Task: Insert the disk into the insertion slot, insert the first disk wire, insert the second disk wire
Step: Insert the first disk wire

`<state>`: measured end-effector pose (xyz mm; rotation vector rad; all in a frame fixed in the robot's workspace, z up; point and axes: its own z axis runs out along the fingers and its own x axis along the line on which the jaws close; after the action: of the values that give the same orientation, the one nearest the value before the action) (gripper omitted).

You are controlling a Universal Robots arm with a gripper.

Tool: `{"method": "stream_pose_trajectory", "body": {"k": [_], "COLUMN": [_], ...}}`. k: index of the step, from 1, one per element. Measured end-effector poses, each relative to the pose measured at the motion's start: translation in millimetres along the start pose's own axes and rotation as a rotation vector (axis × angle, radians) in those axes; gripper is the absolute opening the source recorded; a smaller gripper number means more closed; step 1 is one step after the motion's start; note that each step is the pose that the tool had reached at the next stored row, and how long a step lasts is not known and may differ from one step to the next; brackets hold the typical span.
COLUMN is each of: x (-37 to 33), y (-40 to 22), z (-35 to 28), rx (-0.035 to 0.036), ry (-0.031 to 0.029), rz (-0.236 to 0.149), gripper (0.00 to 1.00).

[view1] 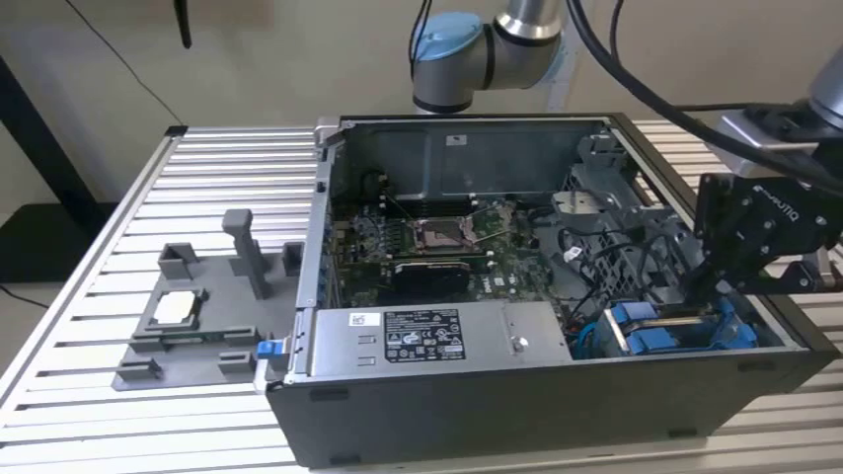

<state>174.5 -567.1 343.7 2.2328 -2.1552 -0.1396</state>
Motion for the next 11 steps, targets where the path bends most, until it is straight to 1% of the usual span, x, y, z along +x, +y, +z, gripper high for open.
{"method": "stream_pose_trajectory", "body": {"k": [11], "x": [0.5], "y": [-0.5], "z": [6.0], "rx": [0.0], "ry": [-0.0004], "rz": [0.001], "gripper": [0.19]}}
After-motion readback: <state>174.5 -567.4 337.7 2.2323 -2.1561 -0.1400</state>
